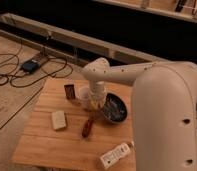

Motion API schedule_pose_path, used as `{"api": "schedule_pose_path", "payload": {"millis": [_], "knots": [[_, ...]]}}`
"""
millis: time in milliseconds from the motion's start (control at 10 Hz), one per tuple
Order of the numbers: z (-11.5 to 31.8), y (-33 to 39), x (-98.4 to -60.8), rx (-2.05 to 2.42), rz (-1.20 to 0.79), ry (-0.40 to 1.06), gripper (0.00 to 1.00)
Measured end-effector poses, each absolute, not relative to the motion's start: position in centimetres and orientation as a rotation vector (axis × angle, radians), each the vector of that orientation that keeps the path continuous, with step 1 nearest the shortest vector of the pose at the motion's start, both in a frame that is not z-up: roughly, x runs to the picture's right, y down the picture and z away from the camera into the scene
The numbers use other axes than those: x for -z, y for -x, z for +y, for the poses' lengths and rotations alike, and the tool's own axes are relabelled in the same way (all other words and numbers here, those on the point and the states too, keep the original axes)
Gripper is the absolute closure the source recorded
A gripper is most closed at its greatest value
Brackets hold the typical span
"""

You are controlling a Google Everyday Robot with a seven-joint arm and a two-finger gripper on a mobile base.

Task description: Drag the ceramic bowl in a circle

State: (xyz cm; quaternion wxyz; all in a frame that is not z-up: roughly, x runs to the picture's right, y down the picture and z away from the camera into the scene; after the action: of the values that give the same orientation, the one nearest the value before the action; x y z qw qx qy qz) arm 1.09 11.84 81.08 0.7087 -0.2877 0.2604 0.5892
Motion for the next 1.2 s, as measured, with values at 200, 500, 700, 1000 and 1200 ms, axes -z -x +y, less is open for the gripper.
{"api": "schedule_pose_path", "payload": {"millis": [200, 500, 700, 1000, 1200], "knots": [[14.1, -2.8, -79.7, -1.342, 0.621, 0.647, 1.0], [14.9, -8.7, -80.1, -1.46, 0.682, 0.628, 1.0], [13.5, -11.6, -80.7, -1.52, 0.689, 0.596, 1.0], [10.6, -13.9, -82.1, -1.558, 0.683, 0.554, 1.0], [8.4, -12.8, -83.8, -1.536, 0.651, 0.542, 1.0]]}}
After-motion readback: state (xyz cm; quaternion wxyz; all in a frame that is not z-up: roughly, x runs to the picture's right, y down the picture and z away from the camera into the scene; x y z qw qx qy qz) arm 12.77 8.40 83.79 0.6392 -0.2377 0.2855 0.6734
